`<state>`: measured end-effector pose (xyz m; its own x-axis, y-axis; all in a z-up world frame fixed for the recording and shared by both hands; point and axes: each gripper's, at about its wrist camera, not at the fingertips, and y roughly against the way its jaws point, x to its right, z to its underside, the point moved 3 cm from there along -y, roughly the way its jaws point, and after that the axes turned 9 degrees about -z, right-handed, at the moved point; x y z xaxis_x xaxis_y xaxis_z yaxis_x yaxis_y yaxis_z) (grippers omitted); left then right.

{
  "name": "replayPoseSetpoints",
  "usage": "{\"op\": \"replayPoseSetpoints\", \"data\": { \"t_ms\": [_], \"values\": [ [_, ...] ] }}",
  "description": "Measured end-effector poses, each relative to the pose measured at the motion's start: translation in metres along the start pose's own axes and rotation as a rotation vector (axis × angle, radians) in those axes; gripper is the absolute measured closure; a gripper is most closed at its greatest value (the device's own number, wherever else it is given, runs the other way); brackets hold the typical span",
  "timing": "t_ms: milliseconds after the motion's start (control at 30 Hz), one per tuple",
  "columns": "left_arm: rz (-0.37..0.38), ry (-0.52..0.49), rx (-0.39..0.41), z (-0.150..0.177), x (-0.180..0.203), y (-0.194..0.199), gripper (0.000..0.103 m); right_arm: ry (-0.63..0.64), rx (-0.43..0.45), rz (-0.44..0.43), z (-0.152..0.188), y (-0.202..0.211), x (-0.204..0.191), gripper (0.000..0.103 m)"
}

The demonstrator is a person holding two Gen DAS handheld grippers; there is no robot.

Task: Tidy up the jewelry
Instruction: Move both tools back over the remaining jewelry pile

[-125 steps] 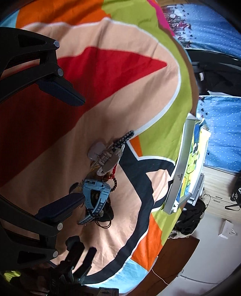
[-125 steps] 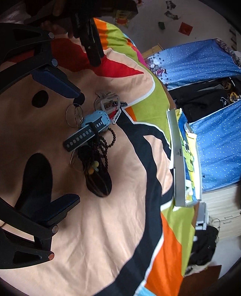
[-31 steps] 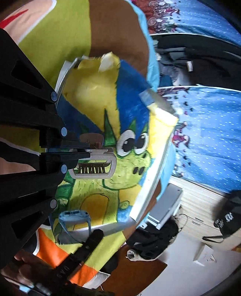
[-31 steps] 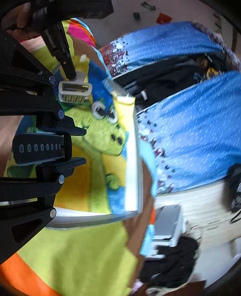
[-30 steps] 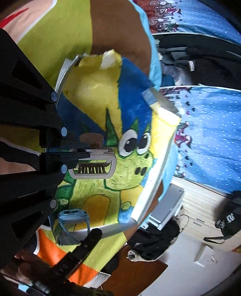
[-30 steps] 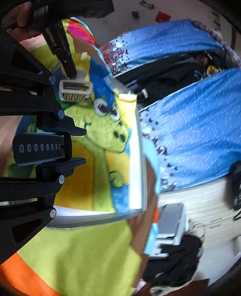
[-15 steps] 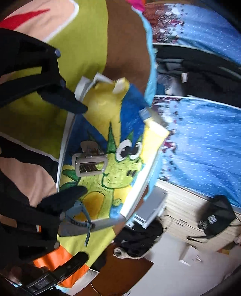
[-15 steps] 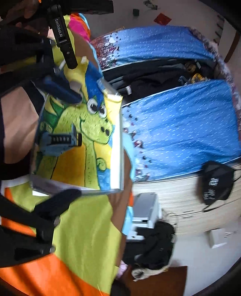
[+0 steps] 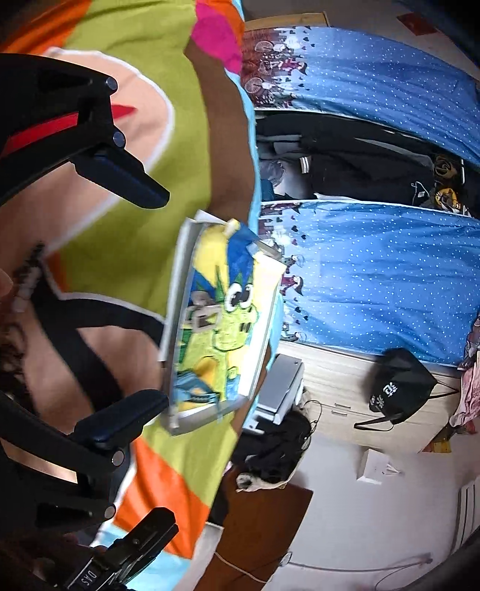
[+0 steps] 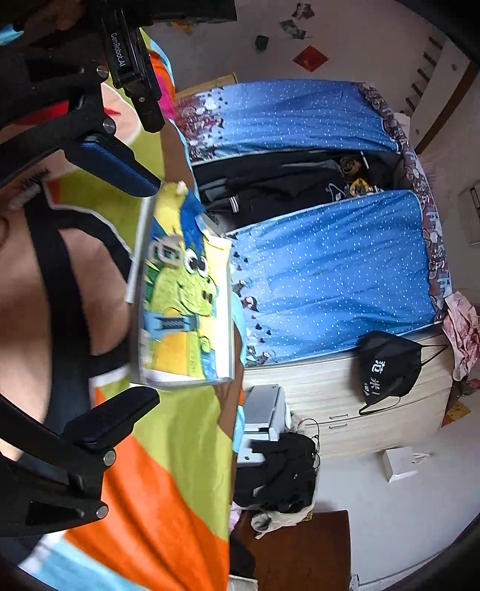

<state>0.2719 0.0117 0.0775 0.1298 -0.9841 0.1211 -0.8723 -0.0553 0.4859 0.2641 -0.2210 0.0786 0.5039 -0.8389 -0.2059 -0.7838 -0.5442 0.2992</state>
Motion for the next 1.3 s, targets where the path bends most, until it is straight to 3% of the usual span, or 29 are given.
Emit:
{"op": "replayPoseSetpoints", "data": {
  "t_ms": [300, 567, 867, 1133, 1300],
  "values": [
    [0.004, -0.021, -0.058, 0.062, -0.012, 0.047, 0.007, 0.009, -0.043, 0.004, 0.038, 0.044, -0.026, 0.000],
    [0.056, -0.041, -0.153, 0.108, -0.012, 0.068, 0.007, 0.031, -0.136, 0.005, 0.085, 0.069, -0.039, 0.000],
    [0.170, -0.198, -0.349, 0.163, 0.014, 0.047, 0.007, -0.023, -0.340, -0.041, 0.147, 0.082, -0.024, 0.000],
    [0.229, -0.260, -0.480, 0.189, 0.026, 0.015, 0.007, -0.067, -0.440, -0.041, 0.170, 0.078, 0.001, 0.000],
    [0.299, -0.281, -0.522, 0.194, 0.033, 0.004, 0.014, -0.055, -0.489, -0.055, 0.175, 0.068, 0.007, 0.016]
  ]
}}
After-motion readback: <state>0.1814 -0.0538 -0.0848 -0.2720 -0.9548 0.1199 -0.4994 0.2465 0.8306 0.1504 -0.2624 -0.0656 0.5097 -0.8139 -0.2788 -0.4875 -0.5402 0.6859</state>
